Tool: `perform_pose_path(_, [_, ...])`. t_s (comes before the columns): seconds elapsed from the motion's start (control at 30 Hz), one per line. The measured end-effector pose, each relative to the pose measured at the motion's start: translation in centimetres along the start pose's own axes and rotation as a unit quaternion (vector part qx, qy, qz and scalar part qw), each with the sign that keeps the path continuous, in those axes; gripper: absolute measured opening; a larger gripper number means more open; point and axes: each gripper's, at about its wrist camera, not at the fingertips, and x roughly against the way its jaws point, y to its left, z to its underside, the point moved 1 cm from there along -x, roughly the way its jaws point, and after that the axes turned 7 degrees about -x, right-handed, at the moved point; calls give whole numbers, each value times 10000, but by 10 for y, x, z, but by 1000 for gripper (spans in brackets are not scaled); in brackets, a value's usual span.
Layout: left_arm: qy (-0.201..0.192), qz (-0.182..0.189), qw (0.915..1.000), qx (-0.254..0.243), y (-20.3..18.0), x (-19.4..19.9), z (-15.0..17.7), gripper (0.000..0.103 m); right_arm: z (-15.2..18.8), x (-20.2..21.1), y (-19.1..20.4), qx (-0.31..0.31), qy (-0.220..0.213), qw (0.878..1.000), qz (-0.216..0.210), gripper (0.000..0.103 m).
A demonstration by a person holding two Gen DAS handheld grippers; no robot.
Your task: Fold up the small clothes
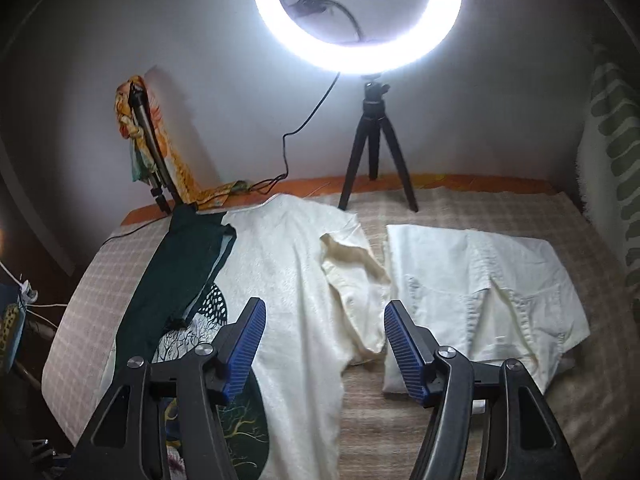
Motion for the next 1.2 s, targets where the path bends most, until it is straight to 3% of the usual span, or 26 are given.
perform_pose_path(0.17, [82,335,9980,-524,-49,-35,-13,45,-10,8,-35,-112,-77,9998,146,65])
perform_pose_path(0.37, [226,766,9933,-838,-98,-79,-23,45,-23,-10,-56,-111,59,9999,82,65])
perform_pose_path(0.63, [419,837,9837,-1535,-154,-123,-27,49,-43,-42,-58,38,310,9990,-313,71])
perform_pose_path(0.9, [499,477,9829,-1707,-169,-156,-29,49,-63,-91,-33,297,593,9964,-519,74])
perform_pose_path(1.07, [527,581,9854,-1510,-163,-166,-30,49,-66,-135,-8,528,912,9930,-532,76])
perform_pose_path(1.2, [457,605,9851,-1546,-161,-168,-32,32,-64,-171,12,709,1171,9899,-368,77])
